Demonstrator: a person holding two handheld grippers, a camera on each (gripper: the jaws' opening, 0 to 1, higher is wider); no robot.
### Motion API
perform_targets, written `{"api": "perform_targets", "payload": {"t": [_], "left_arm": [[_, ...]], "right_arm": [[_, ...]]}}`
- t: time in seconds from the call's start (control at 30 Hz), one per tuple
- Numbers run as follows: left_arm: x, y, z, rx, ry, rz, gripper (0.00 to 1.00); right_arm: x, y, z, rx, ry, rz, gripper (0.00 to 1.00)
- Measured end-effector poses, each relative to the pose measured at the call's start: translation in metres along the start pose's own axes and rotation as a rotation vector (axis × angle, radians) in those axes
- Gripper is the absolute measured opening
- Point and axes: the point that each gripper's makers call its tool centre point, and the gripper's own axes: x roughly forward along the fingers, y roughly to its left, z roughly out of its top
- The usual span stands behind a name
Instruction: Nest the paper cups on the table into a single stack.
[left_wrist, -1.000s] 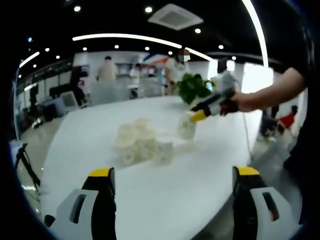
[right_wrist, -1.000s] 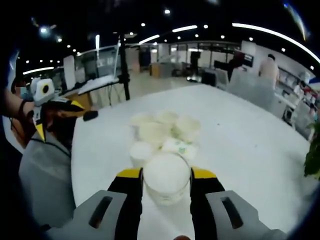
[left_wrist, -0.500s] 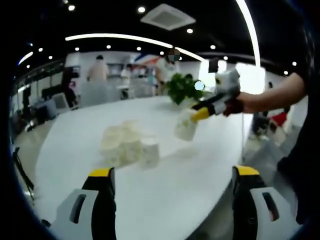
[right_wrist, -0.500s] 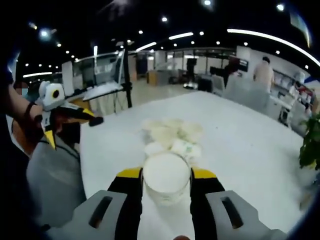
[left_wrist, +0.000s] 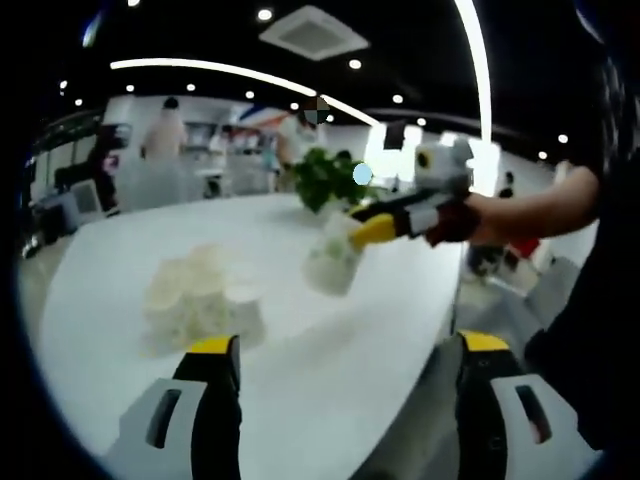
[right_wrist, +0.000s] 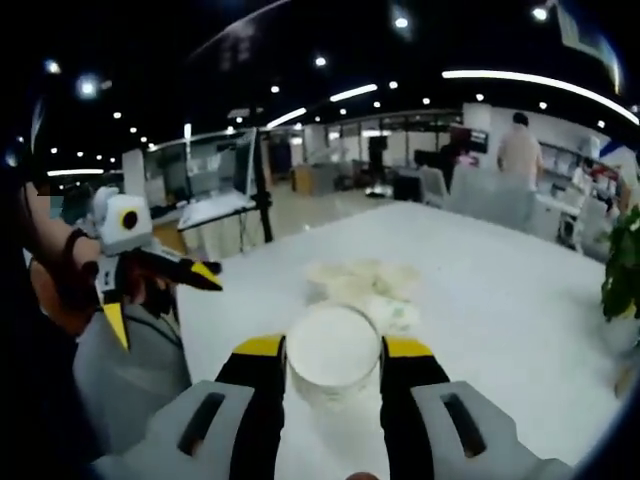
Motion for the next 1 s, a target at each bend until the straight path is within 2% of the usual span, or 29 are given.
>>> {"api": "perform_targets", "payload": {"t": [0.13, 0.3, 0.4, 0.63, 0.77, 1.0], "left_arm": [[0.008, -0.006, 0.002, 0.006, 0.001, -0.022, 0.88], [0.015, -0.009, 0.002, 0.007, 0.011, -0.039, 0.88], [0.018, -0.011, 0.002, 0.002, 0.009, -0.051, 0.88], [0.025, -0.017, 0.004, 0.001, 0.012, -0.067, 0.88], [0.027, -0.018, 0.004, 0.002, 0.02, -0.078, 0.88], [0.029, -0.022, 0.005, 0.0, 0.016, -0.092, 0.86]], "right_arm": [[-0.001, 0.01, 0.002, 0.013, -0.018, 0.024, 0.33], [0.0, 0.021, 0.006, 0.07, -0.056, 0.056, 0.33], [0.001, 0.029, 0.01, 0.055, -0.066, 0.072, 0.33], [0.003, 0.04, 0.019, 0.098, -0.102, 0.11, 0.33], [0.004, 0.046, 0.022, 0.068, -0.107, 0.125, 0.33], [0.004, 0.054, 0.028, 0.114, -0.141, 0.168, 0.33]]}}
